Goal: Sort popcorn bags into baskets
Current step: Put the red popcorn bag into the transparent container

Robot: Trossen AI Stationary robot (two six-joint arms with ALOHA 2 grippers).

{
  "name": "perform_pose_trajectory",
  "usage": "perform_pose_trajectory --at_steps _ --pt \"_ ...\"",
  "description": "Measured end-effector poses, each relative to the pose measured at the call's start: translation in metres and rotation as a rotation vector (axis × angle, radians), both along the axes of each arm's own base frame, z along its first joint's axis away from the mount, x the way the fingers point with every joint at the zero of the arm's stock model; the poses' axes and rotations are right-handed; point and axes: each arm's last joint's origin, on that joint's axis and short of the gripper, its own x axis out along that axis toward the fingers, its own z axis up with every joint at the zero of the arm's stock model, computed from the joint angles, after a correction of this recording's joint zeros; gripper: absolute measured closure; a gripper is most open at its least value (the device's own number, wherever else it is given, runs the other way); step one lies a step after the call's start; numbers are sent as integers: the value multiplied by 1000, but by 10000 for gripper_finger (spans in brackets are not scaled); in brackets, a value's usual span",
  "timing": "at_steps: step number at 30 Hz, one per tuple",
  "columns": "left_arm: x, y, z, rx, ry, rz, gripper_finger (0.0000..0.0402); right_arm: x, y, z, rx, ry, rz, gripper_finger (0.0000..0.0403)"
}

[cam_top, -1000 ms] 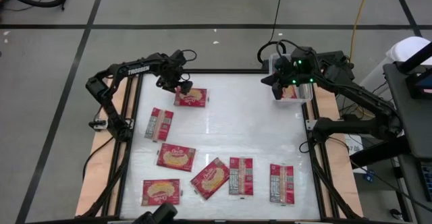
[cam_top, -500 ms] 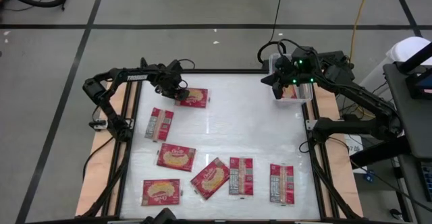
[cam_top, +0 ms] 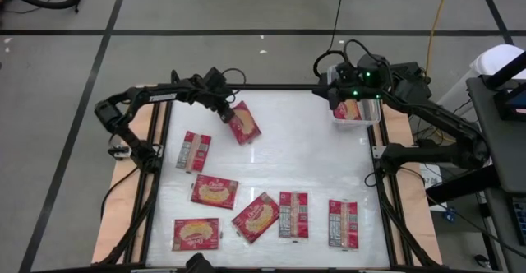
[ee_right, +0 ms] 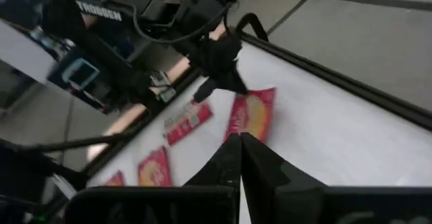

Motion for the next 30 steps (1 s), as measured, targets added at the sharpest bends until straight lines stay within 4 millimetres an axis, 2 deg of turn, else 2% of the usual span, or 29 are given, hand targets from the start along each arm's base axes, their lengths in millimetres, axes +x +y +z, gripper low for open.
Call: perform_pose_trajectory --at_steps 7,14,23,30 --pt "1 -22 50 119 -129 -82 396 34 6 4 6 -133 37 403" --pt "5 -54 80 199 -220 -197 398 77 14 3 30 -80 92 403" --pt "26 -104 91 208 -291 -381 399 116 17 25 39 183 202 403" --pt "39 -130 92 233 -318 -451 399 137 10 22 79 361 357 397"
